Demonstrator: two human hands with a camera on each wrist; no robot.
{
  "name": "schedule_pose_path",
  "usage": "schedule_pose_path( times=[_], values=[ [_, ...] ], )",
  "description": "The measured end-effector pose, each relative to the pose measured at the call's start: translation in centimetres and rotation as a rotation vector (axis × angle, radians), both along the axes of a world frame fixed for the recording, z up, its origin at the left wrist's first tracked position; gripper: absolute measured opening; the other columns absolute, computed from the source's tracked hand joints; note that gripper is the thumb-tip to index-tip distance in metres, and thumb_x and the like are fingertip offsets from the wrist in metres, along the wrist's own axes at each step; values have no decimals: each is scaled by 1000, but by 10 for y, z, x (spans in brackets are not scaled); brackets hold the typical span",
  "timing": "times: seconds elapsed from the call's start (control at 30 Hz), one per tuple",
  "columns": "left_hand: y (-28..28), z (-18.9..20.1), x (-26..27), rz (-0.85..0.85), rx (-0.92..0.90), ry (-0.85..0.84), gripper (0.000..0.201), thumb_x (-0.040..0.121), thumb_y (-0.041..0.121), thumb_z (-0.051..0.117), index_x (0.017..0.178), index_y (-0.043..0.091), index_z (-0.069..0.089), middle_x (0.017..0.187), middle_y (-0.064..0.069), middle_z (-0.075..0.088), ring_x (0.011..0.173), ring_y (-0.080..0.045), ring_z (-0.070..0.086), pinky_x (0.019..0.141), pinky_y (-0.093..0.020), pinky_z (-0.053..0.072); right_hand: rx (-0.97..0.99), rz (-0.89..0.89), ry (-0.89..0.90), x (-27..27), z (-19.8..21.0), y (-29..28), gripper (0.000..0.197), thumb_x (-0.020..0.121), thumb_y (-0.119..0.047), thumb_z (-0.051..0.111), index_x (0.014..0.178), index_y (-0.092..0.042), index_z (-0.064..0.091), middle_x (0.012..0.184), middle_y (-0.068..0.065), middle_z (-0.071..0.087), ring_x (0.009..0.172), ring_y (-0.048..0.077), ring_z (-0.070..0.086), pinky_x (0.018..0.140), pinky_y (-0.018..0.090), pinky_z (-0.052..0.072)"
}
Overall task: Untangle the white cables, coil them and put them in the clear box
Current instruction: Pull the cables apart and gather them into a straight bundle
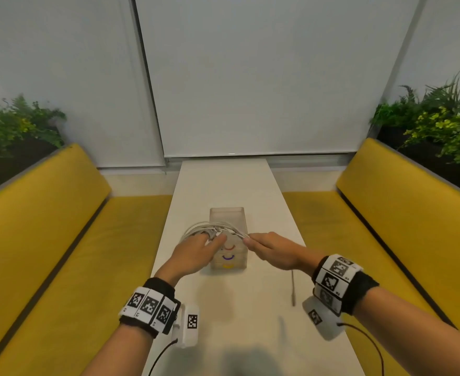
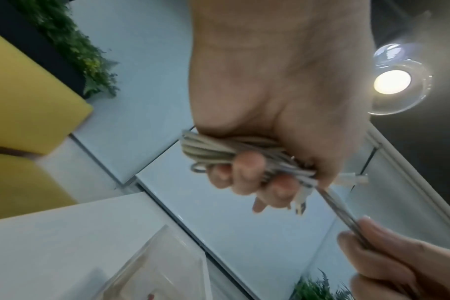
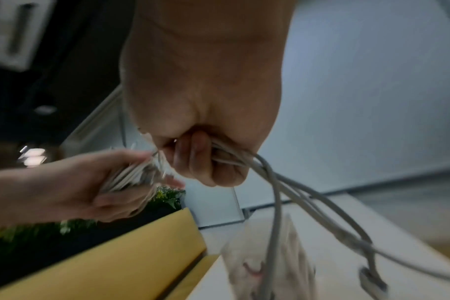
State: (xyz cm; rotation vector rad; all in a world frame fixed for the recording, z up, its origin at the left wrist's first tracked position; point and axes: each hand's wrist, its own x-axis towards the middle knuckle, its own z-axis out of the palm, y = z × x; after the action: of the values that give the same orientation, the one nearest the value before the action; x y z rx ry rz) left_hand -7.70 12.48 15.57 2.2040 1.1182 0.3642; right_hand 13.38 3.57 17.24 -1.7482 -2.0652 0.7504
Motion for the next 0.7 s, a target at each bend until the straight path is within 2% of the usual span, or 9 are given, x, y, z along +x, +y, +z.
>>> schedule_pose_path(
  times=[0.1, 0.17, 0.27, 0.33, 0.4, 0.47, 0.57, 0.63, 0.7],
  values=[
    [-6, 1, 19, 85, -195, -357, 78, 77, 89, 34, 70, 15, 59, 55, 7, 54, 54, -13, 49, 56, -29, 36, 23, -64, 312, -21, -17, -1, 39, 107, -38, 27, 75, -29, 48, 66, -15, 47, 56, -3, 42, 59, 15, 35],
    [-11, 4, 34, 144, -222, -529, 86, 70, 93, 41, 74, 9, 61, 55, 0, 52, 52, -15, 48, 53, -28, 37, 46, -84, 424, -39, -25, 2, 39, 108, -32, 26, 76, -24, 47, 66, -13, 44, 53, -4, 40, 58, 13, 35],
    [-17, 5, 48, 280, -312, -790, 45, 82, 54, 73, 75, 11, 63, 61, -1, 55, 58, -13, 51, 56, -27, 42, 92, -157, 501, -56, -27, 9, 32, 108, -22, 27, 79, -22, 41, 70, -7, 41, 56, -1, 37, 60, 19, 35],
    [-15, 5, 50, 316, -401, -868, 19, 85, 34, 77, 82, 16, 70, 68, 4, 66, 63, -8, 60, 63, -26, 49, 92, -166, 499, -58, -30, 12, 25, 107, -26, 27, 89, -20, 43, 72, -8, 42, 60, 2, 37, 62, 20, 35],
    [-10, 5, 46, 291, -447, -904, 11, 87, 27, 74, 95, 19, 75, 86, 5, 73, 85, -8, 67, 79, -29, 53, 62, -152, 543, -61, -34, 10, 30, 106, -33, 27, 105, -7, 42, 71, -10, 42, 55, 0, 39, 58, 19, 36],
    [-6, 9, 42, 216, -443, -884, 7, 85, 27, 72, 91, 24, 75, 99, -1, 73, 99, -15, 66, 87, -33, 51, 5, -134, 653, -66, -35, 6, 33, 107, -32, 28, 112, -1, 38, 68, -5, 40, 50, 2, 38, 52, 19, 38],
    [-5, 14, 39, 115, -448, -895, 6, 89, 22, 67, 90, 23, 73, 82, -8, 69, 84, -16, 66, 80, -34, 48, -21, -97, 765, -74, -29, -2, 28, 108, -29, 28, 99, -6, 41, 69, 4, 38, 53, 10, 38, 53, 24, 38],
    [0, 18, 38, 153, -469, -978, 8, 94, 18, 63, 98, 17, 69, 64, -3, 61, 69, -17, 62, 67, -31, 43, -54, -47, 780, -80, -29, -7, 30, 108, -29, 29, 89, -11, 43, 69, 6, 38, 56, 14, 38, 54, 24, 37],
    [7, 21, 38, 134, -513, -1082, 10, 94, 19, 60, 100, 13, 66, 55, 0, 51, 61, -19, 59, 63, -33, 39, -79, -16, 723, -84, -34, -11, 31, 107, -32, 31, 87, -14, 46, 74, 10, 40, 63, 19, 39, 55, 22, 38]
  ],
)
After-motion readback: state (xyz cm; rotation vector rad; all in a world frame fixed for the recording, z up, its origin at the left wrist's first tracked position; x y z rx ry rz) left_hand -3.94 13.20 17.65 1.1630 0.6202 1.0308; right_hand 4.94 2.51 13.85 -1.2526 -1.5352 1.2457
